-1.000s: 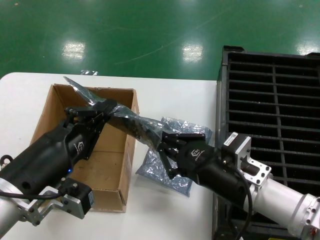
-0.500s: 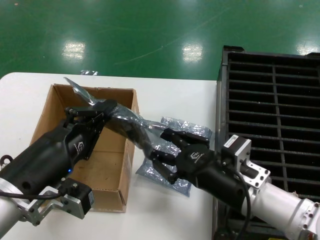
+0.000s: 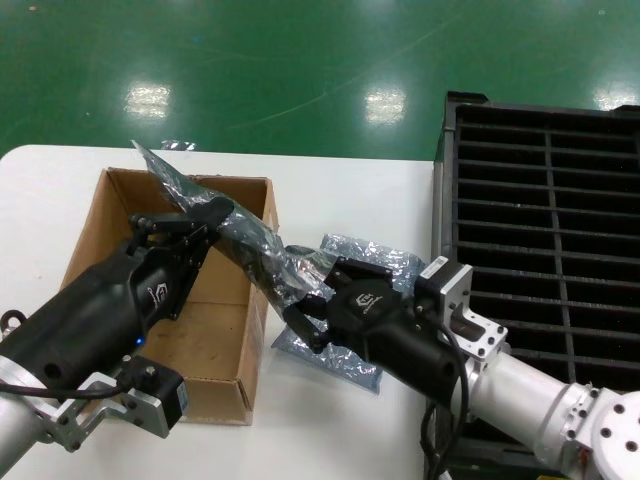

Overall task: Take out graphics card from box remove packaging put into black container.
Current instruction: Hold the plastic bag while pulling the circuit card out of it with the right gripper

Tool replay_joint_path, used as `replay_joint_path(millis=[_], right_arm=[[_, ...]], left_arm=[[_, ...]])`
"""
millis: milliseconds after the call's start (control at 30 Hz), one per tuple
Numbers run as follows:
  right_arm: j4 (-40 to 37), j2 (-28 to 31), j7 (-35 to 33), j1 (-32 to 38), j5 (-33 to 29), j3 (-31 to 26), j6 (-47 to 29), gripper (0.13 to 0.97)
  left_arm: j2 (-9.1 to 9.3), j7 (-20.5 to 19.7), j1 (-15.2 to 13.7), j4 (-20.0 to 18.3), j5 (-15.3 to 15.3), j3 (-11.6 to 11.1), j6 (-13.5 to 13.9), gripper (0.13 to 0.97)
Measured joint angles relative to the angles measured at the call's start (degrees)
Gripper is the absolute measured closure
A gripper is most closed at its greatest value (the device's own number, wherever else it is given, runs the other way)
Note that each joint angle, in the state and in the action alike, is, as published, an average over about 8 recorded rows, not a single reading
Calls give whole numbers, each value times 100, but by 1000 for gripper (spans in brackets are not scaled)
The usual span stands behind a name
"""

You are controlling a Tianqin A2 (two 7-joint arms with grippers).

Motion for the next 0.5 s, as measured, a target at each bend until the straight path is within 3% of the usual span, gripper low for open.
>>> replay_joint_path(millis=[500], right_arm=[[-77,-85,125,13,-118,78,237,891]], left_arm=[[0,0,0,0,0,0,0,959]])
